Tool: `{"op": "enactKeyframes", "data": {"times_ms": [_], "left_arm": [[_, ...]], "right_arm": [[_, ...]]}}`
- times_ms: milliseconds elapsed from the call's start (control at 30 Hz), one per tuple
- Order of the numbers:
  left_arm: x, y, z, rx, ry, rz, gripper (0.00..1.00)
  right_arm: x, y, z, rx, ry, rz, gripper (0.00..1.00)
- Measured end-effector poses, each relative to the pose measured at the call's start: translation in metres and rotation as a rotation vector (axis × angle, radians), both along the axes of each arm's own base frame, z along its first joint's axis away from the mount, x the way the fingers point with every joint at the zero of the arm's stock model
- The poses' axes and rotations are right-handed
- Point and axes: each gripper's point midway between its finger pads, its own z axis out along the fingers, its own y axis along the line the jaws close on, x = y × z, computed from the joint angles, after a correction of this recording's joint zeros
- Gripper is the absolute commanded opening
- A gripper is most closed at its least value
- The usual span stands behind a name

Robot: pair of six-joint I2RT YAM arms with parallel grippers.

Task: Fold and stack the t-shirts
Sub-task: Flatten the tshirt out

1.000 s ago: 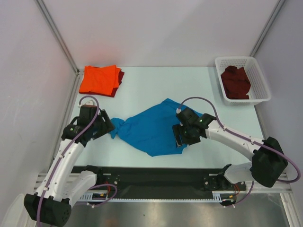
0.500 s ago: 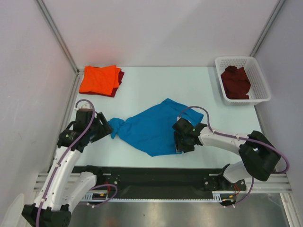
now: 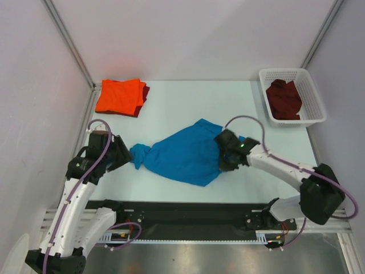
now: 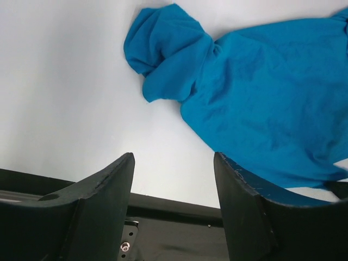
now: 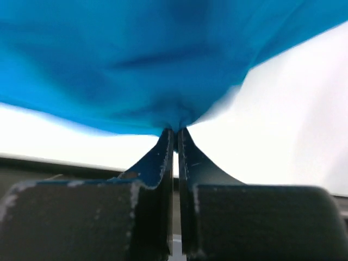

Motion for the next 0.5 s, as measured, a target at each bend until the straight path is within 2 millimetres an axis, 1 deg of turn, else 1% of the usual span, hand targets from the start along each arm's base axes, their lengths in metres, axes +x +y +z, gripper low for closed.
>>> {"op": "enactKeyframes", "data": {"times_ms": [33,67,133,167,200,233,267,300,367,400,500], "left_arm": [[0.0,0.0,0.001,0.001,-0.004,-0.001,0.6],[0.001,0.0,0.003,0.004,-0.009,-0.004,0.59],[0.001,0.0,0.004,0.005,-0.011,-0.008,0.58],[0.001,0.0,0.004,0.005,-0.011,-0.011,0.58],[0.001,0.0,0.004,0.006,-0.012,-0.013,0.58],[0.002,-0.001,0.005,0.004,-0.015,-0.015,0.58],[0.003,-0.001,0.005,0.002,-0.02,-0.017,0.58],[0.004,-0.002,0.006,-0.002,-0.025,-0.02,0.58],[0.007,-0.004,0.007,-0.006,-0.03,-0.026,0.58],[0.008,-0.005,0.007,-0.007,-0.03,-0.033,0.58],[0.012,-0.007,0.005,-0.007,-0.023,-0.046,0.58]], "right_arm": [[0.01,-0.003,0.014,0.022,-0.016,-0.015,0.0],[0.023,-0.006,0.033,0.06,-0.035,-0.038,0.0],[0.059,-0.019,0.074,0.151,-0.088,-0.085,0.0],[0.073,-0.027,0.089,0.176,-0.104,-0.102,0.0],[0.086,-0.037,0.1,0.197,-0.111,-0.113,0.02],[0.096,-0.046,0.106,0.203,-0.102,-0.113,0.1],[0.106,-0.048,0.107,0.206,-0.078,-0.093,0.36],[0.113,-0.052,0.105,0.207,-0.067,-0.102,0.43],[0.128,-0.051,0.09,0.198,-0.017,-0.076,0.53],[0.136,-0.049,0.077,0.189,0.018,-0.067,0.58],[0.146,-0.044,0.052,0.16,0.08,-0.037,0.57]]}}
